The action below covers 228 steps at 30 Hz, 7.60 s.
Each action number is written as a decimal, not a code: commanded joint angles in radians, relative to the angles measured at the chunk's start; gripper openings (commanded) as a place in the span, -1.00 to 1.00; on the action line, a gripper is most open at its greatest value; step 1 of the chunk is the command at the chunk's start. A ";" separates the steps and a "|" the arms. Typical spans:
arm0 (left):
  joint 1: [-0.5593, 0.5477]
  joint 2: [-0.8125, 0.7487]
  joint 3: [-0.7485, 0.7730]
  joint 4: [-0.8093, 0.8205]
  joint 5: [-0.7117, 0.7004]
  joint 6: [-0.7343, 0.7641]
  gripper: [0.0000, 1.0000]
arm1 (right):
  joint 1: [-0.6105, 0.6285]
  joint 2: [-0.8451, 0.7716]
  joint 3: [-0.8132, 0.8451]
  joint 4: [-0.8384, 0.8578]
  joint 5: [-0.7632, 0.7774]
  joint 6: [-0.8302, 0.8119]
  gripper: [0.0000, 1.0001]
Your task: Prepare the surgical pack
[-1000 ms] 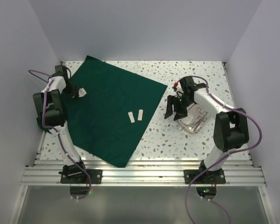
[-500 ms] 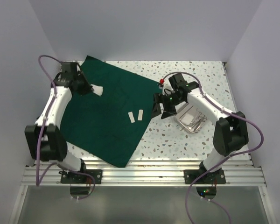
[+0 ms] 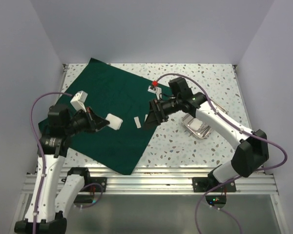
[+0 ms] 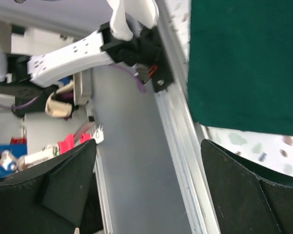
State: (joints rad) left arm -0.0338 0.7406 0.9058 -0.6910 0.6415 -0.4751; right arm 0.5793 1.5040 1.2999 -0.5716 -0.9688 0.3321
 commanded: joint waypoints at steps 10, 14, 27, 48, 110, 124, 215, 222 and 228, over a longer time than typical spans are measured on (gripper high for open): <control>-0.003 -0.239 0.004 -0.248 0.213 0.036 -1.00 | 0.183 0.125 0.192 0.079 -0.174 -0.013 0.97; -0.003 -0.250 0.027 -0.291 0.207 0.046 -1.00 | 0.251 0.174 0.240 0.124 -0.168 0.021 0.97; -0.002 -0.288 0.059 -0.341 0.219 0.024 -1.00 | 0.352 0.323 0.358 0.159 -0.156 0.047 0.97; -0.002 -0.265 0.053 -0.304 0.241 -0.007 -1.00 | 0.398 0.251 0.188 0.283 -0.208 0.120 -0.39; -0.020 0.376 0.083 0.002 -0.196 -0.056 0.33 | -0.796 0.194 -0.289 0.166 0.291 0.392 -1.00; -0.049 0.456 0.160 -0.035 -0.192 -0.022 0.33 | -0.796 0.225 -0.436 0.306 0.278 0.466 -0.79; -0.400 1.183 0.426 0.174 -0.444 -0.312 -1.00 | -0.337 0.039 -0.185 -0.152 0.379 0.064 0.41; -0.402 1.061 0.397 0.220 -0.277 -0.202 -1.00 | -0.248 0.128 -0.168 0.059 0.204 0.154 0.53; -0.402 0.958 0.317 0.329 -0.051 -0.217 -1.00 | -0.193 0.185 -0.134 0.266 0.127 0.289 0.49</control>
State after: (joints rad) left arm -0.4332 1.7683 1.2560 -0.4557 0.4187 -0.7136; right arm 0.3687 1.6745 1.1091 -0.4694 -0.7532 0.5362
